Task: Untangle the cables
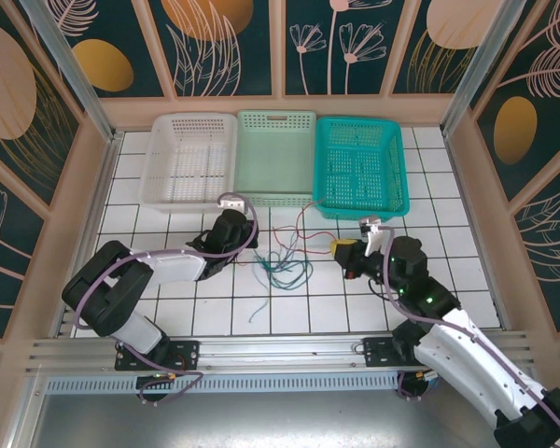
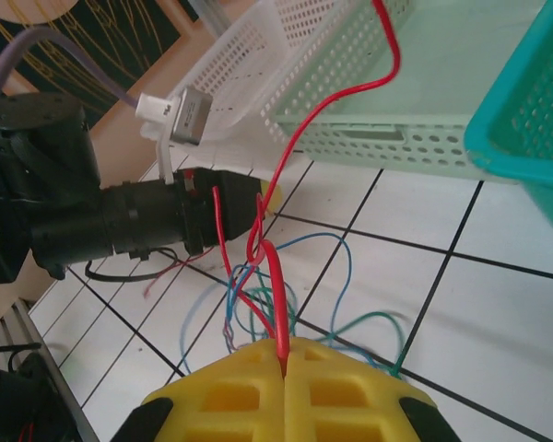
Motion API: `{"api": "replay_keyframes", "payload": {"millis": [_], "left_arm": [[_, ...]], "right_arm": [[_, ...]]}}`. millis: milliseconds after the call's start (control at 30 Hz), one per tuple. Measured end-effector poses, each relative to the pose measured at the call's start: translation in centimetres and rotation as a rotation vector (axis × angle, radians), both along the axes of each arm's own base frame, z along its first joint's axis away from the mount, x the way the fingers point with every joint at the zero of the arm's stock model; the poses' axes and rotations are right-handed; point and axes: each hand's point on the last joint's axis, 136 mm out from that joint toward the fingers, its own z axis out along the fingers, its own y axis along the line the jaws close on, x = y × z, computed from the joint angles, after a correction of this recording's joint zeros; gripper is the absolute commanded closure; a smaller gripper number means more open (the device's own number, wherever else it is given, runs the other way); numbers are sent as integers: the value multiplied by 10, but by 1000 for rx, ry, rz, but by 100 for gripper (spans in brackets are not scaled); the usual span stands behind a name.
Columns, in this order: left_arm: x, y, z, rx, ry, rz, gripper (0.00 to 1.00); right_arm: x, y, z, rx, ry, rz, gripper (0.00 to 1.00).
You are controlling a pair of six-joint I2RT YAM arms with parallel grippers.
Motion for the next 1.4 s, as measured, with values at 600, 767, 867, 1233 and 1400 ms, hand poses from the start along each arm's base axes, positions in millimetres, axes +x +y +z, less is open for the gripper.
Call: {"api": "replay_keyframes", "payload": {"millis": [600,767,867,1233,1400], "left_arm": [[-2,3,0,61,7,-21,40],[-8,-4,22,-2,-21,-65,42],[-23,-9,30,-58,-27,-125,44],[-101,-74,42,-197,2,-436,35],[-117,-103,31,-207,43,-504,27]], "right_arm": [[16,11,-43,-93,149,2,100],[27,8,-53,-113,158,-61,100],[33,7,-48,-101,127,-92,100],[40,17,-40,-81,81,-126,100],[41,21,-48,-106,96,-136,100]]}}
